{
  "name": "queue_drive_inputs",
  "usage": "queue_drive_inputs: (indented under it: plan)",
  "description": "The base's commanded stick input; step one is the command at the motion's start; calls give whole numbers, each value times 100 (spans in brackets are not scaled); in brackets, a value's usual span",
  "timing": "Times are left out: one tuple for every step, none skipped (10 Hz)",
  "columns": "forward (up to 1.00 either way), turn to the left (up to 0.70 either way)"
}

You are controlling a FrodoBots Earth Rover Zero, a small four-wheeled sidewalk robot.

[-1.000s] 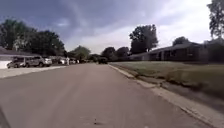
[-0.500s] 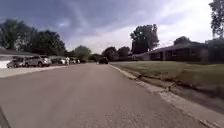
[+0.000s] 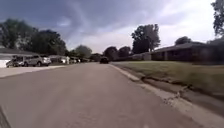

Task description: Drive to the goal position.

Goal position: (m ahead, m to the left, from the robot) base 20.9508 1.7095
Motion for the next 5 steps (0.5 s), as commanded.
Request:
queue_drive_inputs:
  plan:
    - [70,3]
    - [70,3]
    - [70,3]
    - [70,3]
    - [70,3]
